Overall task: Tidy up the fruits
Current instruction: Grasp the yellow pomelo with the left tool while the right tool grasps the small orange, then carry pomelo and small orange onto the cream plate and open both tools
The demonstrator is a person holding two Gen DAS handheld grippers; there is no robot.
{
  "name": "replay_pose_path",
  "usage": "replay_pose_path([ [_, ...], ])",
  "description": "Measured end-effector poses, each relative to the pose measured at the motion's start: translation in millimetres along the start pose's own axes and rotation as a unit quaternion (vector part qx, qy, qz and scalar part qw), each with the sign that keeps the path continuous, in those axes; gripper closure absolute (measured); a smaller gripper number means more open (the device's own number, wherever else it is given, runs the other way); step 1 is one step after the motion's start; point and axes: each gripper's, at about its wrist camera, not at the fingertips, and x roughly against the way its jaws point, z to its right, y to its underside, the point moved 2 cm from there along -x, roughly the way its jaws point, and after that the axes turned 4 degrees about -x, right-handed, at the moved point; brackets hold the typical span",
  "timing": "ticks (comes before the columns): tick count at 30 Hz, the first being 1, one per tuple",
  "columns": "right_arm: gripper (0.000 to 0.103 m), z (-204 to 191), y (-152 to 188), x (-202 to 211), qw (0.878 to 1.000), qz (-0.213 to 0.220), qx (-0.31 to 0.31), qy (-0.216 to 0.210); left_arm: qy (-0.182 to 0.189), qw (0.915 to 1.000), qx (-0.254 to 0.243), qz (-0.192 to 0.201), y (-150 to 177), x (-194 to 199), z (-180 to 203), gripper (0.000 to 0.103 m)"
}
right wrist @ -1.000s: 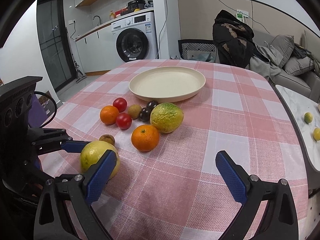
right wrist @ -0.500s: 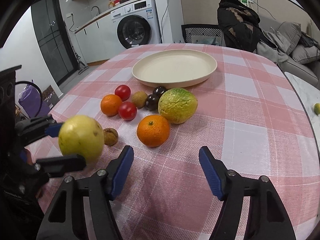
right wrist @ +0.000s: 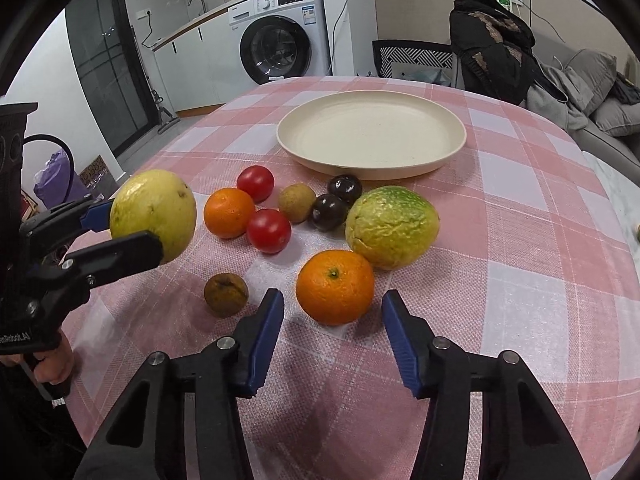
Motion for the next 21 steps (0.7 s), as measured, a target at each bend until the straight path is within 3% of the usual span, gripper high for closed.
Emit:
replay_pose_path([
  [6, 0.061, 0.0, -2.2, -4.4, 1.000, -0.006, -0.001, 0.005, -0.005, 1.0000, 0.006, 0.004, -5.5, -5.1, -7.0, 0.051],
  [14, 0.063, -2.1, -0.8, -0.8, 1.000, 0.001, 0.003, -0.001, -0.013, 0.9998, 0.005, 0.013, -11.7, -7.5, -8.6, 0.051],
  [21, 0.063, -5.5, -3.5, 16.2, 0.999, 0.033, 0.008, -0.019, -0.020, 0.9995, 0.008, 0.023, -19.3, -8.3, -13.6, 0.051],
])
